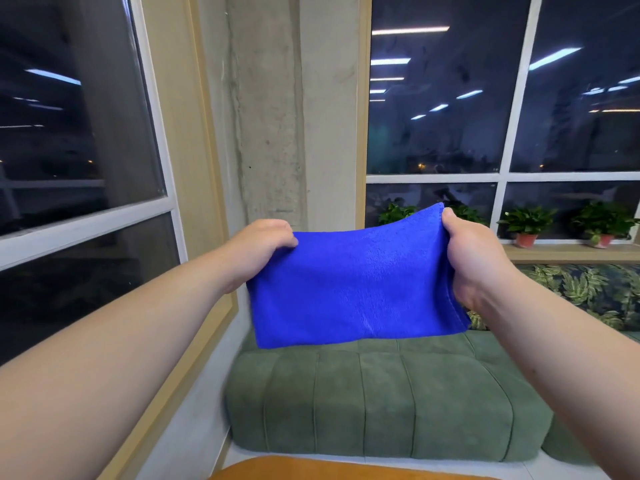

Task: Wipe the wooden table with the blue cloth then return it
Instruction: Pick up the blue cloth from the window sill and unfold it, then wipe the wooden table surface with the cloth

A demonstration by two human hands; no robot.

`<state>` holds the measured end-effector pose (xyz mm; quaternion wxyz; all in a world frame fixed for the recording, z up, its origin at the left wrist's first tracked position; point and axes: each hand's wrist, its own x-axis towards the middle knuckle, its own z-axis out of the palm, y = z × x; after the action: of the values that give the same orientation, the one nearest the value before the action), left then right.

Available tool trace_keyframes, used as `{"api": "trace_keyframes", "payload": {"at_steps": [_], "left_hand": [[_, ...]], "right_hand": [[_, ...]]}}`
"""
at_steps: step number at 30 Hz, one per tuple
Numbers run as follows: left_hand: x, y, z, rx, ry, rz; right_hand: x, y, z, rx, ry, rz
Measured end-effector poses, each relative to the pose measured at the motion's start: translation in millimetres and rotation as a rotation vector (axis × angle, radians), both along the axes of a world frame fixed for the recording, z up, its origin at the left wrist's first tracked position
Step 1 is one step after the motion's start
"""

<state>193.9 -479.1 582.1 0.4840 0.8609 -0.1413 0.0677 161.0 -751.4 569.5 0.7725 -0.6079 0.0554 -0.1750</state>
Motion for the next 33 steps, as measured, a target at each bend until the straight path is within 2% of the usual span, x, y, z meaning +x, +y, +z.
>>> {"api": "trace_keyframes", "payload": {"at_steps": [3,8,14,19,23,26,29,33], "left_hand": [[1,7,-6,0.156,0.004,-0.031],[16,14,-22,0.372,-0.119,0.06],[29,16,-63,0.39,-0.065,0.093],[13,-3,-94,0.362,0.084,-0.092],[-7,-22,-101,0.171,0.285,-0.551],[-23,-36,-99,-0.16,0.358,-0.732],[-30,-51,-98,-0.417,0.407,-0.838],[-32,-60,-93,-0.502,0.436,-0.854]], "right_hand": [[3,-1,-2,-0.008,0.02,-0.004],[2,5,-4,-0.015,0.073,0.098],[1,21,-2,-0.096,0.094,0.185],[0,30,7,-0.187,0.086,0.288],[-6,32,16,-0.303,0.089,0.417],[-9,34,19,-0.37,0.105,0.512],[-11,36,23,-0.367,0.118,0.58],[-11,30,30,-0.422,0.098,0.597]]}}
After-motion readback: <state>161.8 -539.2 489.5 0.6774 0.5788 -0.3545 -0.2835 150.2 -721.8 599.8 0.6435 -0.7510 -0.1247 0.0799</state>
